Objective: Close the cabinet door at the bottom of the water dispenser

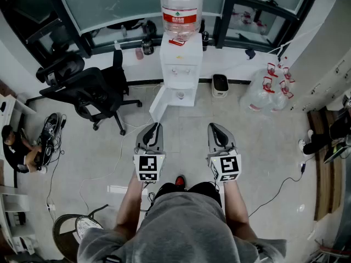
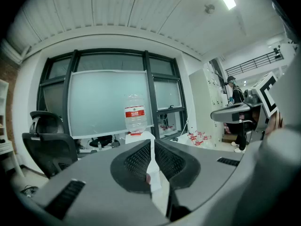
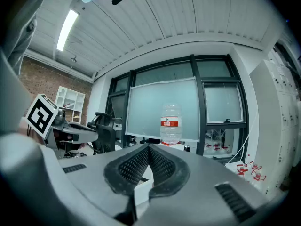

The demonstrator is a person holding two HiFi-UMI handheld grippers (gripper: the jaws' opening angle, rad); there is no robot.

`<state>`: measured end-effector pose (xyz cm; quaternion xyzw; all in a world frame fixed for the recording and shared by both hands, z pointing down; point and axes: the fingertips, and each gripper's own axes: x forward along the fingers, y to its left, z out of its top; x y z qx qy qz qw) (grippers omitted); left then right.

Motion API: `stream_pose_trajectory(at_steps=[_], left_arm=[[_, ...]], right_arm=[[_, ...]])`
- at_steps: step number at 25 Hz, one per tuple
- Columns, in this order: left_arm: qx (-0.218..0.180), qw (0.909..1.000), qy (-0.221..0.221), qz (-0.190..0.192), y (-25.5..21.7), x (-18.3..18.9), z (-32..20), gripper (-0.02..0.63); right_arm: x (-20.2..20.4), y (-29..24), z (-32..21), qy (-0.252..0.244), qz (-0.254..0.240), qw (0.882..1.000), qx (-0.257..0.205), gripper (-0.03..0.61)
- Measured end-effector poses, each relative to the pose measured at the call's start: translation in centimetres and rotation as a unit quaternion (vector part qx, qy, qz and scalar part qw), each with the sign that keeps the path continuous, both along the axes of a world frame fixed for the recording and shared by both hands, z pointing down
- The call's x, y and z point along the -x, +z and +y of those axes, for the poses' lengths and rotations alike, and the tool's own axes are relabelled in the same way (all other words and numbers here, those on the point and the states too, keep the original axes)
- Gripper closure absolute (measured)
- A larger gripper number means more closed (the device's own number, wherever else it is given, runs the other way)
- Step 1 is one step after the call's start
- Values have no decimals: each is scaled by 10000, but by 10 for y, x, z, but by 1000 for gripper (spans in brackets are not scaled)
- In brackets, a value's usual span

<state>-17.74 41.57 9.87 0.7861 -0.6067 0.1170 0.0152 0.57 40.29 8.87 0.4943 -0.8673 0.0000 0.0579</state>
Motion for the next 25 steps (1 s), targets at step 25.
stream_pose_trajectory(at_steps=[25], left_arm=[[117,9992,-380,24,14,47,-17,571]], right_arm=[[43,10,-33,-208,-103,9997,75,566]])
